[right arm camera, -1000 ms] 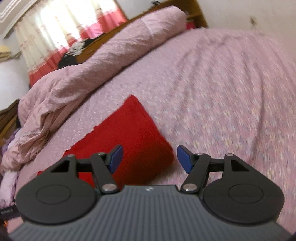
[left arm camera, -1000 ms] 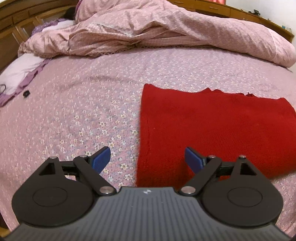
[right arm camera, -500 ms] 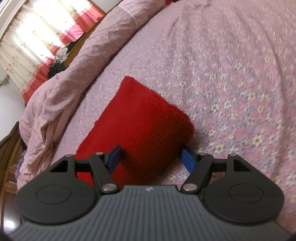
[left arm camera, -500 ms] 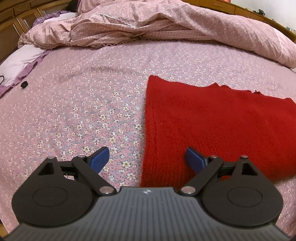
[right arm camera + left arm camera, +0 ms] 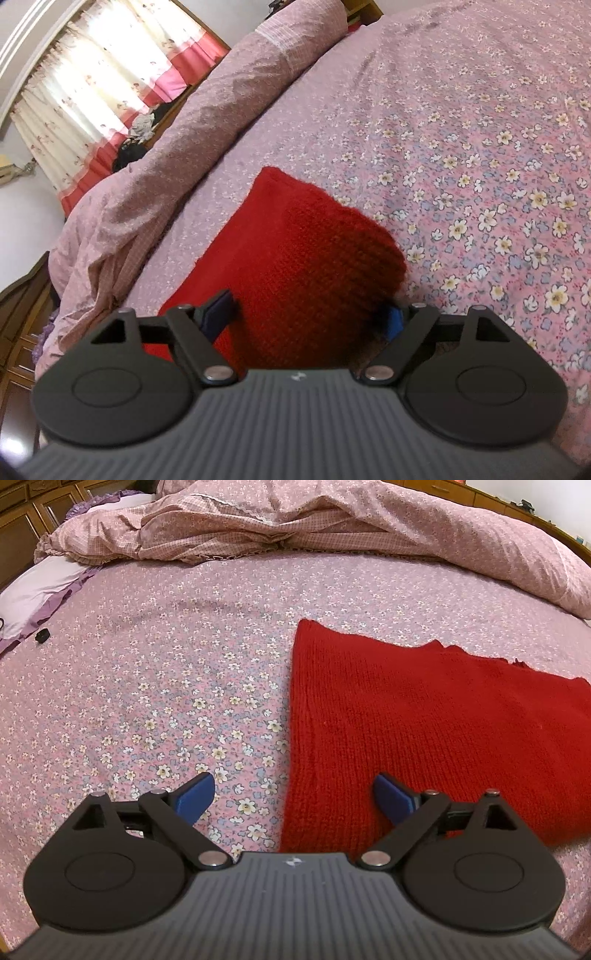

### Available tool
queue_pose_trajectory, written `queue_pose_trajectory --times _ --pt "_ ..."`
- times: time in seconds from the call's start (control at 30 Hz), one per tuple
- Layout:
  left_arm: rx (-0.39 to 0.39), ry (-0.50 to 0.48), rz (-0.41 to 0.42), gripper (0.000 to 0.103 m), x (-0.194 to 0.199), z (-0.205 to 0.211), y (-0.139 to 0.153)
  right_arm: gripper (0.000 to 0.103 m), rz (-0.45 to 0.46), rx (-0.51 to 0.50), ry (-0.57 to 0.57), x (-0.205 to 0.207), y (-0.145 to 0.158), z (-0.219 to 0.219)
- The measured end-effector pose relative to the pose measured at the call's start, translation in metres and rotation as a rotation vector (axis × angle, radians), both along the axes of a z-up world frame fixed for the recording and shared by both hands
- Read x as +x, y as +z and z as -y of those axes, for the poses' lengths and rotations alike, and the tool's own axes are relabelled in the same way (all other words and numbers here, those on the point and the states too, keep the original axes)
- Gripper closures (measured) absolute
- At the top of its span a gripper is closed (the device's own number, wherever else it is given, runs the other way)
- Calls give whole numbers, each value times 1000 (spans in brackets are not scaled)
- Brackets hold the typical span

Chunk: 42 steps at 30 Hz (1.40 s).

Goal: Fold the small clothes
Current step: 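Grasp the corner of the folded cardigan with the right gripper, then lift the grasped corner with the right gripper and fold it over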

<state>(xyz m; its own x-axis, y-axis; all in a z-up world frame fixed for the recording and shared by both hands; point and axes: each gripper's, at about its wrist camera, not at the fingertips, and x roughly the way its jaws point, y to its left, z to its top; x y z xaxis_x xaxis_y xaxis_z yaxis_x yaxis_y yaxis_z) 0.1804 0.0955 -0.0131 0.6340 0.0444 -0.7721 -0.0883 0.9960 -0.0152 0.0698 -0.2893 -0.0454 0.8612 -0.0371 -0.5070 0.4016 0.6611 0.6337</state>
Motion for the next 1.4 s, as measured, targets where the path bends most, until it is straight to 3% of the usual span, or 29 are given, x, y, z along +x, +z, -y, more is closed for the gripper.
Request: queue_pose_trajectory --times 0.3,0.6,1.07,1.4 --pt "-9 7 -9 6 2 -1 -2 20 15 5 -61 13 0 -3" --pt "-22 16 -4 6 -2 -4 4 66 32 72 -68 7 0 6" --pt "-18 69 17 6 -23 -29 18 70 135 -170 97 14 64 -25" --pt "-18 97 34 6 -28 -39 27 70 211 -357 268 28 110 -73"
